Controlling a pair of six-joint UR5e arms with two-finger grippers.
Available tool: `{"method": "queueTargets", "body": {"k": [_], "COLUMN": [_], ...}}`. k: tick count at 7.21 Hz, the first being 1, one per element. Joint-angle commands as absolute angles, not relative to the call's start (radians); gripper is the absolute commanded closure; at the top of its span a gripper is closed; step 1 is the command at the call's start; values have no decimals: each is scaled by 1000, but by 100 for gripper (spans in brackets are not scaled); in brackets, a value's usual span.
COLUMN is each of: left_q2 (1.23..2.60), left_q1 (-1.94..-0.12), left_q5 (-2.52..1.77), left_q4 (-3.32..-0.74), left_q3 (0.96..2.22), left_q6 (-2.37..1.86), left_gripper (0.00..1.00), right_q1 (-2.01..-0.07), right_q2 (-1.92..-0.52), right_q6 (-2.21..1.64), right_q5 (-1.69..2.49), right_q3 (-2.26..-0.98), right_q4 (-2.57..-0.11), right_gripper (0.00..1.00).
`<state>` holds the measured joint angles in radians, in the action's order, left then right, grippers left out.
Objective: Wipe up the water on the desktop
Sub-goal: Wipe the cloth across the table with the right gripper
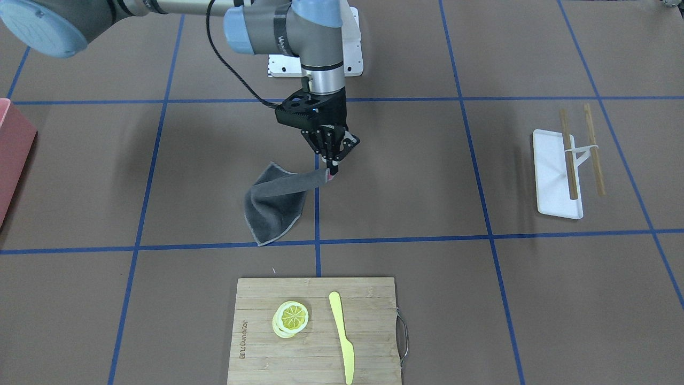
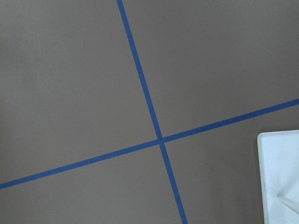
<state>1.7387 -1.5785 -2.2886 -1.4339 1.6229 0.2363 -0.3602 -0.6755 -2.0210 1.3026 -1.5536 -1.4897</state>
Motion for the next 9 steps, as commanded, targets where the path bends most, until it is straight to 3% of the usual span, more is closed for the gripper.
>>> {"method": "queueTargets", "body": {"k": [1, 3, 4, 8, 9], "left_q2": [1735, 1735, 1735, 1735, 1733], "left_q1": [-1578, -1578, -1577, -1578, -1578], "left_q5": [-2292, -2293, -2293, -2293, -2293], "left_q4": [-1434, -1434, -1434, -1434, -1434], "left_q3": [1623, 1623, 1623, 1624, 1623], "left_q6": [236, 236, 236, 238, 238], "left_gripper": [2, 2, 2, 2, 2], "right_q1": [-336, -342, -356, -489, -509], "right_q2": [-682, -1026, -1149, -1695, -1777], "right_q6": [-2067, -1843, -1763, -1369, -1314], "right_q5": [1236, 1348, 1380, 1516, 1514], "right_q3": [-1566, -1882, -1978, -2170, -2171], "right_q4": [-1502, -1506, -1512, -1517, -1516], "right_gripper": [100, 100, 100, 100, 100]}}
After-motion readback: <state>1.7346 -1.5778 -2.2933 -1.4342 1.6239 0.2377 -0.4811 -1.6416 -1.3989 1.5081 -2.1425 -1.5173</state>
